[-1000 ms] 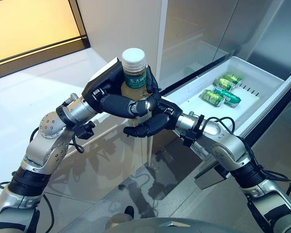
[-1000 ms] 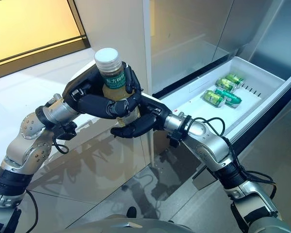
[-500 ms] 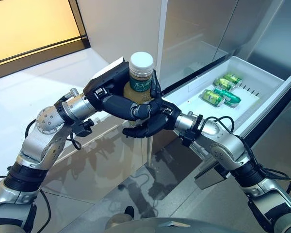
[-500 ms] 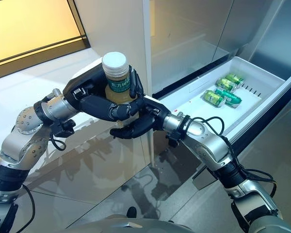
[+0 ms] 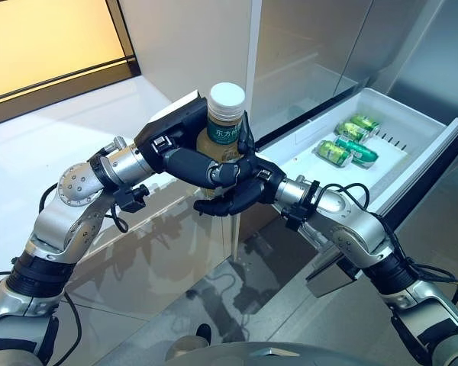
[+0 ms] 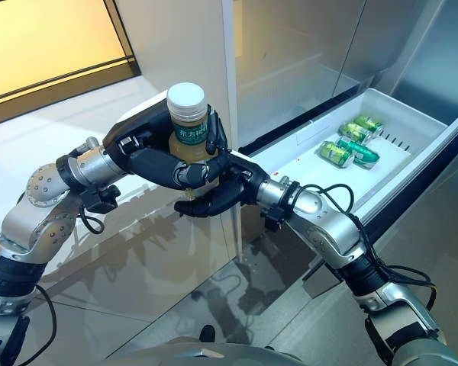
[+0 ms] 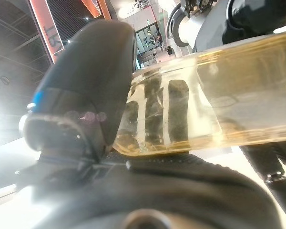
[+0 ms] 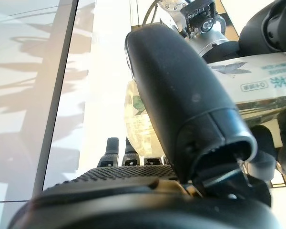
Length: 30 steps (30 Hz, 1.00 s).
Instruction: Put drinks into fridge and close the fridge
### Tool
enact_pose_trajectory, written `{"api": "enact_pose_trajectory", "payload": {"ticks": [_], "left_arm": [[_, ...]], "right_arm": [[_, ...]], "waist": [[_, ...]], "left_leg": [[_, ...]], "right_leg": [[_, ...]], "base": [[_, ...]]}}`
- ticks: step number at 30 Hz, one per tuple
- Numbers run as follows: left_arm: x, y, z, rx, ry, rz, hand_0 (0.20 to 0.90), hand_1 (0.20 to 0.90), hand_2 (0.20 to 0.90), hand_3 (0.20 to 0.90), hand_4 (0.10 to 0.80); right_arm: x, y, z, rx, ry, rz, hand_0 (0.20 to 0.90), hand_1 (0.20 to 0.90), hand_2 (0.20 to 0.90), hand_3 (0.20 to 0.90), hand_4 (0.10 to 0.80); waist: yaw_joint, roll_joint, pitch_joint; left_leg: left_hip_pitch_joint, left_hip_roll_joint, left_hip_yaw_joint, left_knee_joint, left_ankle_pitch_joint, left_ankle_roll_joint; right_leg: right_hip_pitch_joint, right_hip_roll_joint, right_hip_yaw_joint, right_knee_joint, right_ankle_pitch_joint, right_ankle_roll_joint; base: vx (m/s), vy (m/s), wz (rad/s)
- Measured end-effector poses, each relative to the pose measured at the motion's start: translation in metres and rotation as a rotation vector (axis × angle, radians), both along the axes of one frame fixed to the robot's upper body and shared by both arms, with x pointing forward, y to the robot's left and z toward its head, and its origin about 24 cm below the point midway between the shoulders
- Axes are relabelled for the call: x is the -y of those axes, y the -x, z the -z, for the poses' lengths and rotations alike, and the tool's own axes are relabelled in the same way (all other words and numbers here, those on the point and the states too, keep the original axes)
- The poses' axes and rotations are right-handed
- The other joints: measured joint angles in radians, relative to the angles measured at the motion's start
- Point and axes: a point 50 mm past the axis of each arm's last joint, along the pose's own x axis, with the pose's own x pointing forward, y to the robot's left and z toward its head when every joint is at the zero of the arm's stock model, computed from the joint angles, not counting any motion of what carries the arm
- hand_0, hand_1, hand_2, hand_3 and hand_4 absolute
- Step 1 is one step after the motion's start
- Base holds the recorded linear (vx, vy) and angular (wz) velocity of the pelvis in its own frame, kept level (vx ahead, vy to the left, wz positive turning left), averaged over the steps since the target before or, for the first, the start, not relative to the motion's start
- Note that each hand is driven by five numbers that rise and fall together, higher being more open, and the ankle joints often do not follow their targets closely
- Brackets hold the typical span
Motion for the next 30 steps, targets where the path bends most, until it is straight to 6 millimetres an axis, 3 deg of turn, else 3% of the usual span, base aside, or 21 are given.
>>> {"api": "enact_pose_trajectory", "payload": {"ticks": [26, 27, 28, 30], "left_arm": [[0.0008, -0.0029, -0.0024, -0.025, -0.001, 0.0, 0.3, 0.3, 0.3, 0.2, 0.1], [0.0008, -0.0029, -0.0024, -0.027, 0.0, 0.001, 0.3, 0.3, 0.3, 0.2, 0.1], [0.0008, -0.003, -0.0024, -0.029, 0.0, 0.001, 0.3, 0.3, 0.3, 0.2, 0.1], [0.0007, -0.003, -0.0028, -0.028, 0.0, 0.001, 0.3, 0.3, 0.3, 0.2, 0.1]], "right_arm": [[-0.0027, 0.0004, 0.0001, -0.01, -0.032, 0.02, 0.9, 0.9, 0.9, 0.9, 0.8], [-0.0027, 0.0004, 0.0001, -0.01, -0.032, 0.02, 0.516, 0.516, 0.516, 0.453, 0.353], [-0.0026, 0.0004, 0.0001, -0.01, -0.032, 0.02, 0.3, 0.3, 0.3, 0.2, 0.1], [-0.0027, 0.0007, -0.0002, -0.008, -0.031, 0.019, 0.3, 0.3, 0.3, 0.2, 0.1]], "waist": [[-0.005, 0.002, -0.001], [-0.005, 0.002, -0.001], [-0.005, 0.002, -0.001], [-0.005, 0.002, -0.001]], "left_leg": [[0.0, 0.0, 0.0, 0.0, 0.0, 0.0], [0.0, 0.0, 0.0, 0.0, 0.0, 0.0], [0.0, 0.0, 0.0, 0.0, 0.0, 0.0], [0.0, 0.0, 0.0, 0.0, 0.0, 0.0]], "right_leg": [[0.0, 0.0, 0.0, 0.0, 0.0, 0.0], [0.0, 0.0, 0.0, 0.0, 0.0, 0.0], [0.0, 0.0, 0.0, 0.0, 0.0, 0.0], [0.0, 0.0, 0.0, 0.0, 0.0, 0.0]], "base": [[0.0, 0.0, 0.0], [0.0, 0.0, 0.0], [0.0, 0.0, 0.0], [0.0, 0.0, 0.0]]}}
